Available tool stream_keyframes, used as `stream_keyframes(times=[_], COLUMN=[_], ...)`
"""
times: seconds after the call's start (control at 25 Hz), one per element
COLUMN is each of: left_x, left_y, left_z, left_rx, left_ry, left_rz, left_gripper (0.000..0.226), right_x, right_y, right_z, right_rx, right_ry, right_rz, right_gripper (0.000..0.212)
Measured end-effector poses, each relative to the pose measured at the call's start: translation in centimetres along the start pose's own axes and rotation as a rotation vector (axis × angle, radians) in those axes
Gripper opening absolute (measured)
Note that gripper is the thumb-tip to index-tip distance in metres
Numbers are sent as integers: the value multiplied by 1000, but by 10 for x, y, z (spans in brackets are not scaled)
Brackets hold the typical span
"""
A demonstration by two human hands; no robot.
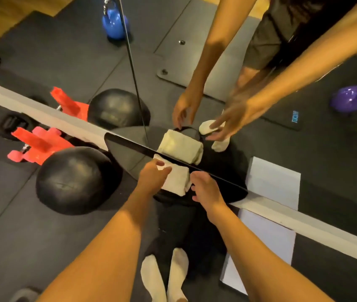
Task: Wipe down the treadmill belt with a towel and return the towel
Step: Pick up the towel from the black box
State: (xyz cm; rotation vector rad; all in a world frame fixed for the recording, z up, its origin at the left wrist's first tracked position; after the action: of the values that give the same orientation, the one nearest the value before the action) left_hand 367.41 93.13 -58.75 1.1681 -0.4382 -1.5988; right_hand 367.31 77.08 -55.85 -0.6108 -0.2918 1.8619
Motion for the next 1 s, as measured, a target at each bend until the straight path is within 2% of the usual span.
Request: stream_keyframes(times=[0.08, 0.16, 0.2, 0.32, 0.48, 0.56, 0.68, 0.84, 0.92, 1.0], left_x=[7, 14, 19, 32, 36, 30, -4, -91, -146, -201], left_y=[-24, -40, -48, -66, -81, -79, -55, -1, 33, 71], left_z=[-29, -50, -59, -83, -95, -92, -75, -25, 10, 49], left_rx=[-60, -105, -120, -85, -193, -173, -102, 20, 82, 128], left_ry=[0, -9, -29, -72, -108, -99, 22, 246, 395, 503], left_rz=[-7, 74, 101, -38, -147, -210, -168, 80, 109, 83], left_gripper=[47, 57, 62, 63, 47, 35, 20, 23, 22, 31], right_x=[14, 25, 32, 48, 62, 70, 73, 71, 72, 74], right_y=[5, 12, 15, 18, 16, 9, -21, -92, -133, -172], right_z=[-34, -59, -70, -94, -113, -109, -78, 1, 55, 113], right_rx=[56, 113, 135, 203, 190, 172, -6, -321, -466, -606], right_ry=[-10, -52, -75, -92, 24, 15, 60, 97, 59, 2], right_rz=[-22, -43, -42, -65, -94, -47, 149, 287, 294, 271], right_gripper=[21, 48, 53, 51, 39, 30, 3, 26, 34, 39])
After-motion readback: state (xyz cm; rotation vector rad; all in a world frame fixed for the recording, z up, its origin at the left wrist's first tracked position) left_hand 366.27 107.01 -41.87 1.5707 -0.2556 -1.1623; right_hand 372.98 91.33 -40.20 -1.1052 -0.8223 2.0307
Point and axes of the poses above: each hand's wrist, its own z-axis away from the middle knuckle, its own x-axis out of the palm, y = z × x, the point moved 3 cm from there along -z, towards the middle knuckle, and after that the axes turned 12 degrees about x, right-handed, at the moved point
